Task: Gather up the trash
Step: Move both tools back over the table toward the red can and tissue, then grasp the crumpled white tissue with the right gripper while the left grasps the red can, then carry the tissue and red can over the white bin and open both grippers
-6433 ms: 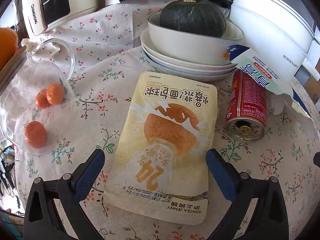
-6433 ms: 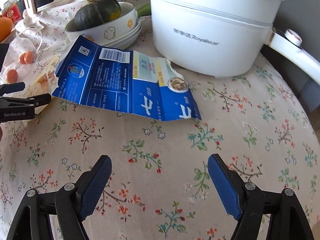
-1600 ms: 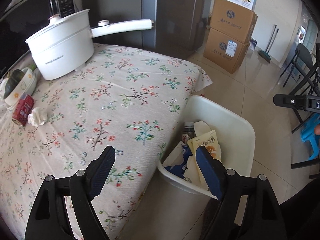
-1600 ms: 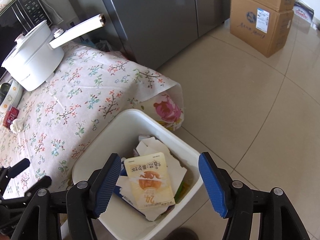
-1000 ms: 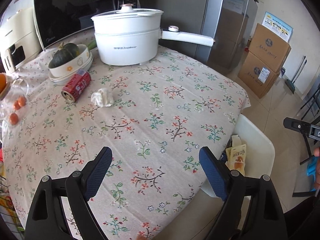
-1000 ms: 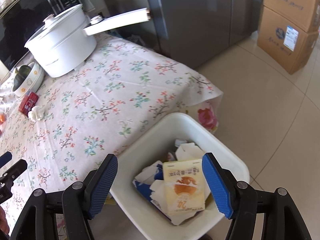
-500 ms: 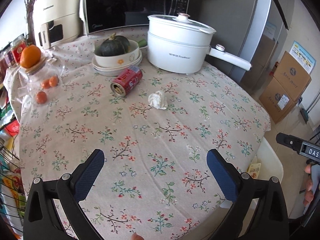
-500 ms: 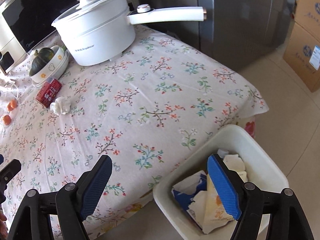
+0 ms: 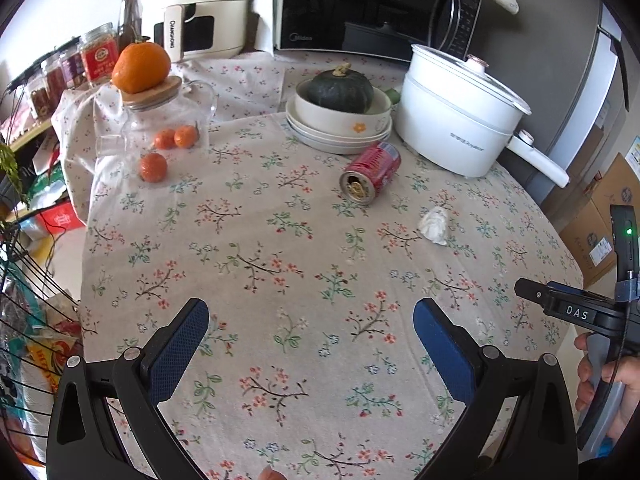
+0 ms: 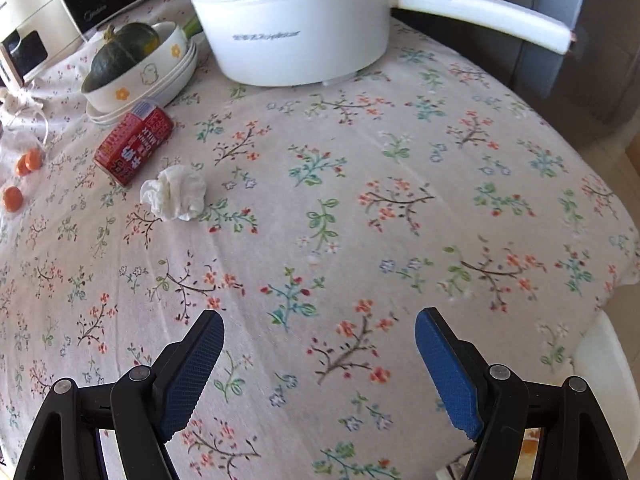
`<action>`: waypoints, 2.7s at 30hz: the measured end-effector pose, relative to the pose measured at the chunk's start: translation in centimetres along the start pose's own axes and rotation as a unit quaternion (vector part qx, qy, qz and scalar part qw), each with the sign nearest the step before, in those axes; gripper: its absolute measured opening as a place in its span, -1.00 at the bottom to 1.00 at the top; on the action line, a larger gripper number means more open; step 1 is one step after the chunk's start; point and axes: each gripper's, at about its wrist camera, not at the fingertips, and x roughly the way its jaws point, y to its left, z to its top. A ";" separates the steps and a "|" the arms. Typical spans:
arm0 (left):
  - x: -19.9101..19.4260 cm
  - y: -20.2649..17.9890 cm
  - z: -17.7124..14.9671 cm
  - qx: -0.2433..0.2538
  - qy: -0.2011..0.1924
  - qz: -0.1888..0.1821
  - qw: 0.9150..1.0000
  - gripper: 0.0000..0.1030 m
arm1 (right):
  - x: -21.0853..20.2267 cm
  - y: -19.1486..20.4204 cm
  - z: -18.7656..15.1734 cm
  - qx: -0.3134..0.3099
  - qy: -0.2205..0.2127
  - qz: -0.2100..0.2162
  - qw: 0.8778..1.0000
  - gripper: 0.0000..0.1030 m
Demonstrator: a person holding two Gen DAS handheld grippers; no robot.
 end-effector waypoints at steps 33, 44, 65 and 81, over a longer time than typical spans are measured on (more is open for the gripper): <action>7.3 -0.7 4.9 0.095 0.089 0.038 0.991 1.00 | 4.7 6.5 4.5 -0.126 -0.048 0.074 0.988 -0.45; 14.5 -7.2 11.5 0.166 0.049 -0.004 0.985 0.86 | 0.2 -1.4 3.2 -0.078 -0.050 0.092 0.991 -0.45; 15.5 -8.2 9.1 0.171 0.027 0.002 0.985 0.17 | -1.5 -5.2 2.0 -0.056 -0.047 0.089 0.993 -0.45; 5.5 -7.1 1.9 0.151 0.002 -0.036 0.988 0.11 | -3.5 -5.1 -1.7 -0.050 -0.010 0.057 0.997 -0.45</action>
